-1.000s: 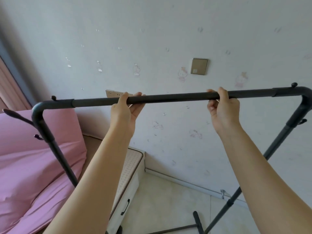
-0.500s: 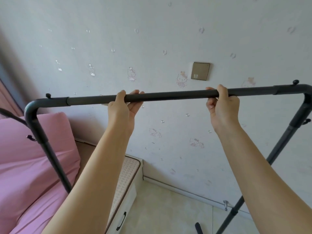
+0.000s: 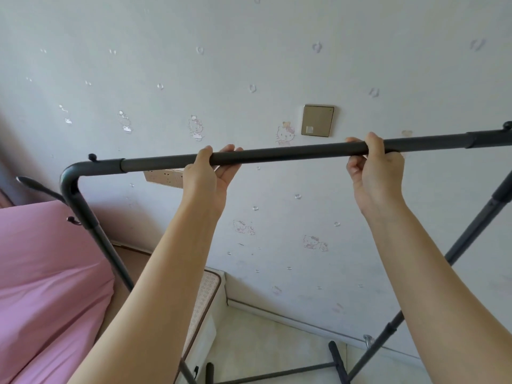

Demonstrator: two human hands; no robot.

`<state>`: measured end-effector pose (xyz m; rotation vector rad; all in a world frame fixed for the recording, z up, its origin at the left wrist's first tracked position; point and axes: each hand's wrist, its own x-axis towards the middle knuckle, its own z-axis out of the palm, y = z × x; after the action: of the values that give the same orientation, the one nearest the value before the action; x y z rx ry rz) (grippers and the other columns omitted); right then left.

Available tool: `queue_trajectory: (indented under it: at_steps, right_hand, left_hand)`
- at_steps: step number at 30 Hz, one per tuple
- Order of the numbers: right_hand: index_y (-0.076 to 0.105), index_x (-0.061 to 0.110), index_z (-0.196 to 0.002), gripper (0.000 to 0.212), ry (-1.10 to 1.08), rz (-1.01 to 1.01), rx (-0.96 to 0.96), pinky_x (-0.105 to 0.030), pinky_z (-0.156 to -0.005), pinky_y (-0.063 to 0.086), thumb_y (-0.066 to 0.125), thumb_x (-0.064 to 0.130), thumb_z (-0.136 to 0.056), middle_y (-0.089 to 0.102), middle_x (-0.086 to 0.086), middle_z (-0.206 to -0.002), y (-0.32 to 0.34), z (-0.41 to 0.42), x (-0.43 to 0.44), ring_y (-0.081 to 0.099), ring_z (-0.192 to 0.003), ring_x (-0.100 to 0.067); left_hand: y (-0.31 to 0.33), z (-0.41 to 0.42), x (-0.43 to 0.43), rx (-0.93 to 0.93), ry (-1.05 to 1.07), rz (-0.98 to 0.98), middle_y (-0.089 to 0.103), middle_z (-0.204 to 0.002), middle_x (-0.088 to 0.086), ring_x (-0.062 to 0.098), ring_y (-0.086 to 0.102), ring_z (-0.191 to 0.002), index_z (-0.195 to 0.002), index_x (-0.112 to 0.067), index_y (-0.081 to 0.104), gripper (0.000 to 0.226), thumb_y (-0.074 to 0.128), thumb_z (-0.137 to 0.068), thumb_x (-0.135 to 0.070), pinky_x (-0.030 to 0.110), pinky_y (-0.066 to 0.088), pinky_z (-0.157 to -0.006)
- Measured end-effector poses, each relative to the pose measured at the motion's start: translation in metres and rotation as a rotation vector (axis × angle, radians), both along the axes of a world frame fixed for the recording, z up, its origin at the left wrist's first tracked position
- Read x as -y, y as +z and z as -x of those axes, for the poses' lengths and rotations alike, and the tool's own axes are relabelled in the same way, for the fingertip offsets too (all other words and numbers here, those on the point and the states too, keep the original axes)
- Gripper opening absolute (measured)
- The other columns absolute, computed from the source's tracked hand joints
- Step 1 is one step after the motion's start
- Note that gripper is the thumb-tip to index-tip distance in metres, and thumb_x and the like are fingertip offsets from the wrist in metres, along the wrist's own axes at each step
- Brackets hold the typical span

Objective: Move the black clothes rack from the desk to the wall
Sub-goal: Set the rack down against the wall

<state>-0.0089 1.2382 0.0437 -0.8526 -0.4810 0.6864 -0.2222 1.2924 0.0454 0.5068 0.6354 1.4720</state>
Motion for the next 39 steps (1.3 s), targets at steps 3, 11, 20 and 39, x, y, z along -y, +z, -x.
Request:
queue_trajectory:
  at_steps: [3,11,20,39]
  right_hand:
    - [0.043,0.012,-0.081,0.016,-0.029,-0.001,-0.02,-0.016,-0.05,0.039,0.052,0.014,-0.094,0.071,-0.005,-0.072,-0.002,-0.005,-0.01,0.045,-0.059,-0.015]
    - [0.042,0.011,-0.081,0.016,-0.145,-0.012,-0.025,-0.016,-0.049,0.038,0.052,0.014,-0.094,0.071,-0.001,-0.068,-0.01,-0.018,-0.044,0.047,-0.059,-0.014]
    - [0.042,0.013,-0.084,0.014,-0.257,-0.024,0.007,-0.017,-0.048,0.036,0.05,0.015,-0.095,0.071,-0.002,-0.069,-0.005,-0.027,-0.075,0.044,-0.055,-0.014]
    - [0.045,0.014,-0.088,0.01,-0.311,-0.051,-0.035,-0.016,-0.05,0.041,0.049,0.013,-0.097,0.068,-0.007,-0.077,-0.014,-0.042,-0.109,0.05,-0.055,-0.011]
  left_hand:
    - [-0.003,-0.006,-0.02,-0.001,-0.036,0.012,0.067,-0.087,0.022,0.036,0.07,-0.081,-0.095,-0.003,0.045,0.005,0.047,-0.098,-0.006,0.047,0.059,-0.078]
    - [-0.005,-0.026,-0.08,-0.021,-0.172,0.038,0.067,-0.09,0.022,0.037,0.07,-0.083,-0.097,-0.003,0.046,0.004,0.047,-0.098,-0.007,0.048,0.059,-0.08]
    - [0.001,-0.044,-0.132,-0.035,-0.292,0.014,0.067,-0.092,0.021,0.038,0.07,-0.087,-0.1,-0.003,0.046,0.005,0.048,-0.098,-0.008,0.048,0.057,-0.086]
    - [-0.005,-0.075,-0.188,-0.047,-0.362,0.038,0.068,-0.087,0.021,0.036,0.07,-0.086,-0.094,-0.004,0.046,0.006,0.047,-0.098,-0.008,0.045,0.059,-0.082]
